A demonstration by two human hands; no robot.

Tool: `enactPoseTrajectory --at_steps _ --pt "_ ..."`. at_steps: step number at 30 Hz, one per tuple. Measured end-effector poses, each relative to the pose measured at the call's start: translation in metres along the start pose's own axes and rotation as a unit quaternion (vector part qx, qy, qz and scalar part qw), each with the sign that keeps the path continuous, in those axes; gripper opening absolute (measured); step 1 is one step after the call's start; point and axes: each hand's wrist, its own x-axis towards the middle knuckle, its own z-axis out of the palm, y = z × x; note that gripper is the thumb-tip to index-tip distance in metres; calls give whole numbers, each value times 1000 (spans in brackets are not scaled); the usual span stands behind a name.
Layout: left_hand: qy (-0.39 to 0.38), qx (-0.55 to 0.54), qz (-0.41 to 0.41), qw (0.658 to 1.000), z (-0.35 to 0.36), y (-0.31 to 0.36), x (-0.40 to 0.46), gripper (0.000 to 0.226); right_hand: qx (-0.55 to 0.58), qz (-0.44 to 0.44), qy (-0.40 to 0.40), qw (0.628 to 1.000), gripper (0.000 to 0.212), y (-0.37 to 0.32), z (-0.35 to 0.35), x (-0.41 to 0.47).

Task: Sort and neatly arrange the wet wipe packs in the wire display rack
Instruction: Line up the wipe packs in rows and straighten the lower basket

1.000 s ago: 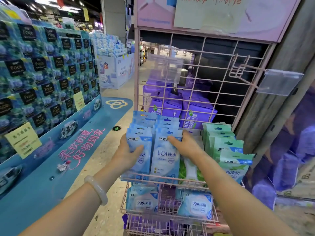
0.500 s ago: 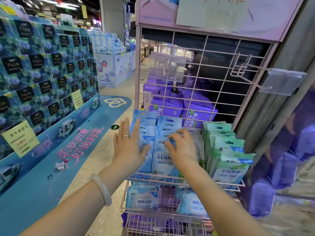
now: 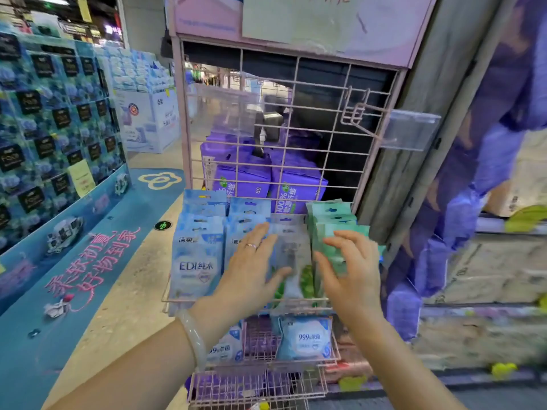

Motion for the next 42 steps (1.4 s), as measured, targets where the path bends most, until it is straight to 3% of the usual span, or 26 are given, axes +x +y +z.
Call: enactPoseTrajectory --at_steps 2,6,9,11,15,19,23,28,32,37,39,42 --pt "-17 -48 14 999 13 20 2 69 -6 54 9 998 33 20 -20 -4" --pt "-76 -98 -26 992 38 51 11 73 17 240 -60 969 58 57 -39 -13" --pt "-80 -134 -86 984 48 65 22 74 87 313 -122 938 30 73 -37 -9" --pt "-63 -141 -127 980 52 71 31 70 122 337 -150 921 14 78 -30 -4" --pt "-3 -182 -215 959 53 77 50 54 124 352 -142 917 22 81 -19 12" --pt "39 -164 -253 953 59 80 58 54 113 346 -147 920 16 84 -13 20" --pt "7 -194 -331 924 62 78 65 53 161 393 -129 896 19 84 -6 18" --pt "-25 -183 -300 936 58 81 57 56 204 418 -154 872 28 86 -12 15" --pt "-13 -148 -226 963 43 73 35 51 193 407 -154 879 39 81 -19 11" --pt "129 -19 -141 981 2 33 13 30 71 310 -90 944 64 71 -31 6" --pt "161 46 -154 974 -13 9 4 44 27 227 -64 971 62 66 -32 4" --pt "114 133 -220 960 -24 -24 -9 69 -64 41 -59 995 53 54 -24 2"
